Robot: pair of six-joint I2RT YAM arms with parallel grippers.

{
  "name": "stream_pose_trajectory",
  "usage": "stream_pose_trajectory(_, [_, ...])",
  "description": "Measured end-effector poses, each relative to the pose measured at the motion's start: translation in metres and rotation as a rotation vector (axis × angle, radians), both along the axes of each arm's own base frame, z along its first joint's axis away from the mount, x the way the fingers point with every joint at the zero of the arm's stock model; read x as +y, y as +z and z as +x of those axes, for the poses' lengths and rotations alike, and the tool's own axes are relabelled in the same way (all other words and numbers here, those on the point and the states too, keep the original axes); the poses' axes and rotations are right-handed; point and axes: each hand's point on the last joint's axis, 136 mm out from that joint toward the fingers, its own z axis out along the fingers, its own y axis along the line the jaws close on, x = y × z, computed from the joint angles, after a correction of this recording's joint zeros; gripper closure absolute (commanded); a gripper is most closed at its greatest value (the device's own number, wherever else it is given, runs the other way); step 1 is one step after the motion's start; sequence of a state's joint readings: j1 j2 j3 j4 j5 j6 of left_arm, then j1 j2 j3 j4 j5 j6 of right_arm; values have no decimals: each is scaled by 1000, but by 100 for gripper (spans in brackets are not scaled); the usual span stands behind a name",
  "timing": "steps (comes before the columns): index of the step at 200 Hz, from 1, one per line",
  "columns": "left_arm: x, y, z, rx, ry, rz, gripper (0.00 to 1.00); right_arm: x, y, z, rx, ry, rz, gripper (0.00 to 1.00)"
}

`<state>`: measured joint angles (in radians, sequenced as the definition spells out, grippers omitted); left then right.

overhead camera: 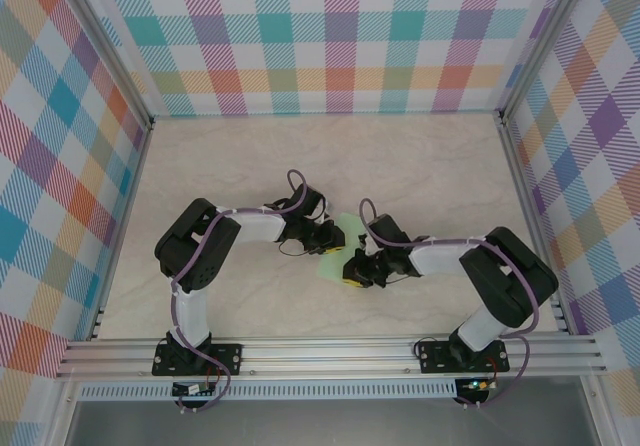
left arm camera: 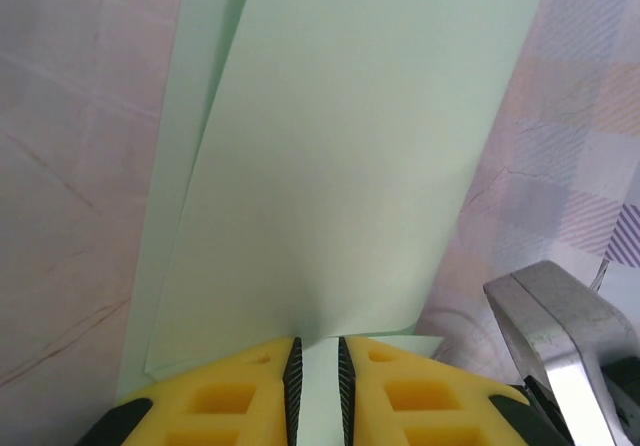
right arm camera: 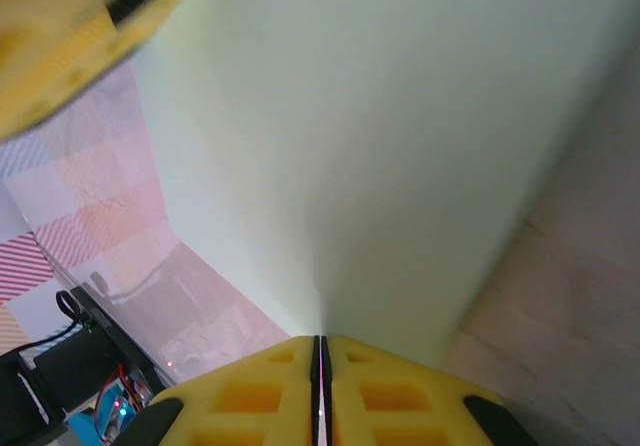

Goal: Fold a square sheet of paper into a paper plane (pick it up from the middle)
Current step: Turn over the paper at the center of the table.

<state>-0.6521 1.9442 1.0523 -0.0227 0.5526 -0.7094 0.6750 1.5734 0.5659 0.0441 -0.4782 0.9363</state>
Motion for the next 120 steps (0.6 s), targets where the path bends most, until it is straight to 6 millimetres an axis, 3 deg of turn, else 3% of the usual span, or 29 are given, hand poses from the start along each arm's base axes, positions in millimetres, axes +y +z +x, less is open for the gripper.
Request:
stream_pose_trajectory(39, [0, 0, 0, 0, 0, -1, 79, -20, 1, -26, 30, -1, -18, 85])
stream_pose_trajectory(57, [-1, 1, 0, 1, -3, -6, 76, -28, 5, -30, 31, -11, -37, 79])
stream_pose_trajectory(82, [-2, 4, 0, -6, -5, -12, 73, -41, 15, -20, -23, -65, -87, 65])
stream_pose_trajectory(120, [2, 9, 3, -22, 11, 16, 68, -56, 30, 19, -96, -187, -128, 57])
